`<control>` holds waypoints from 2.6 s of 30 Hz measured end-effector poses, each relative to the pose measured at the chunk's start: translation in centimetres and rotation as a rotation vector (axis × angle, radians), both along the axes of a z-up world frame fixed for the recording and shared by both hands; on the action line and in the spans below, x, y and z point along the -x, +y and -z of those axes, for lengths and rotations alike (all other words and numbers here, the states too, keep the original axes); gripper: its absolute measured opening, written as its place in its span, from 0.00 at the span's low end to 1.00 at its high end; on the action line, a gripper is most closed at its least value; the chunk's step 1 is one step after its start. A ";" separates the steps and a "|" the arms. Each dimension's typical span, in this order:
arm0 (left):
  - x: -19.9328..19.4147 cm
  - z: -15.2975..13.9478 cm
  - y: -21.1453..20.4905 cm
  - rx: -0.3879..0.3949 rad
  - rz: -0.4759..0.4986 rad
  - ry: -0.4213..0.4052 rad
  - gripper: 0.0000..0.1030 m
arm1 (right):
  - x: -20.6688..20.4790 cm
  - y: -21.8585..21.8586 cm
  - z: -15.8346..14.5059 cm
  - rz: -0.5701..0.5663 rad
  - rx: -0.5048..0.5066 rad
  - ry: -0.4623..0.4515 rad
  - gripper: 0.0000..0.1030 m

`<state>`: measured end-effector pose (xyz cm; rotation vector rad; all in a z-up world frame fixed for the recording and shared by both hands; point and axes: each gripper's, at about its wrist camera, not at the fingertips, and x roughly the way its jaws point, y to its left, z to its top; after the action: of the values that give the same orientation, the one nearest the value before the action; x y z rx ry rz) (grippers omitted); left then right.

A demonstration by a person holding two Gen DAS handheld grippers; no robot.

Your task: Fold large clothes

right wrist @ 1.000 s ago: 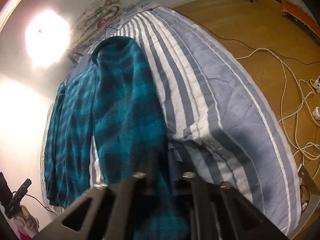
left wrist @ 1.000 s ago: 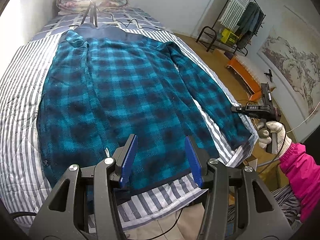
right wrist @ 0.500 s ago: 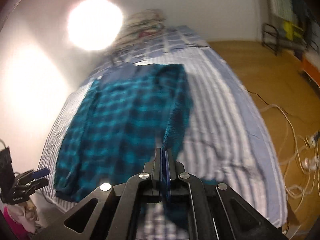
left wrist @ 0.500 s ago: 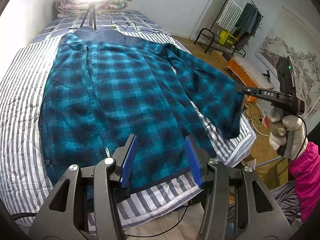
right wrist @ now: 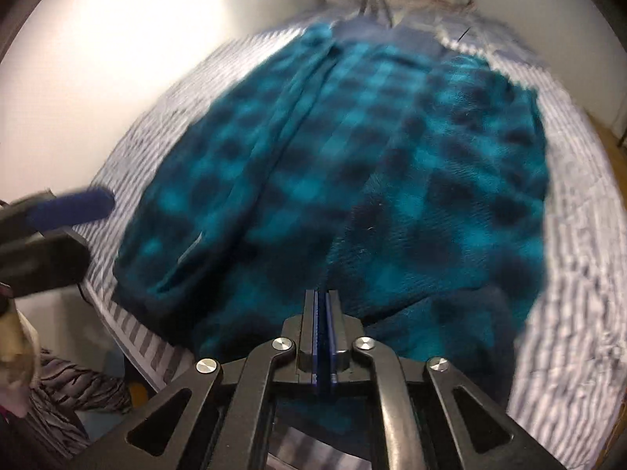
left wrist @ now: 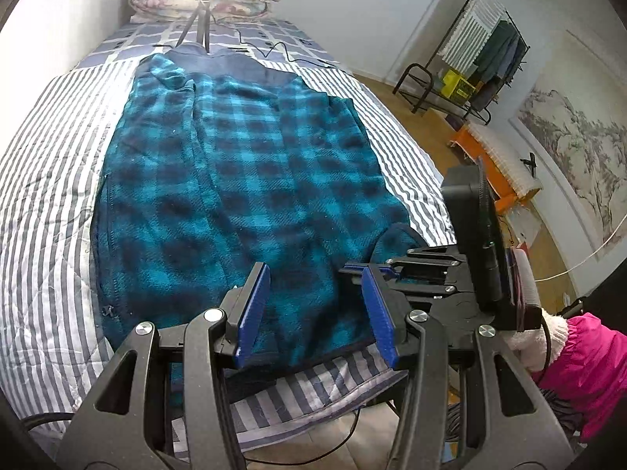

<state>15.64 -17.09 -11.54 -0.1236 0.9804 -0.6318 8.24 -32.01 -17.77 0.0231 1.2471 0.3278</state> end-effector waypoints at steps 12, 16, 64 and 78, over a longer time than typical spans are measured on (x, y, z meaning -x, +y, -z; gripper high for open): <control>0.2 1.5 -0.8 0.024 0.019 0.075 0.48 | 3.2 -11.0 -5.4 0.253 -0.215 -0.117 0.34; 0.4 1.5 -2.1 0.019 0.036 0.072 0.48 | 4.1 -14.2 -3.0 0.336 -0.207 -0.053 0.34; 6.5 4.2 -11.1 -0.052 0.111 -0.016 0.48 | -1.7 -20.8 -1.8 0.360 -0.290 -0.126 0.37; 4.8 8.3 -22.7 -0.260 0.144 0.029 0.49 | -1.7 -27.4 -3.4 0.418 -0.321 -0.185 0.51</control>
<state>10.85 -39.81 -19.82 0.1694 1.0970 -0.6298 9.95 -59.41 -14.39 0.5111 0.9671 0.1580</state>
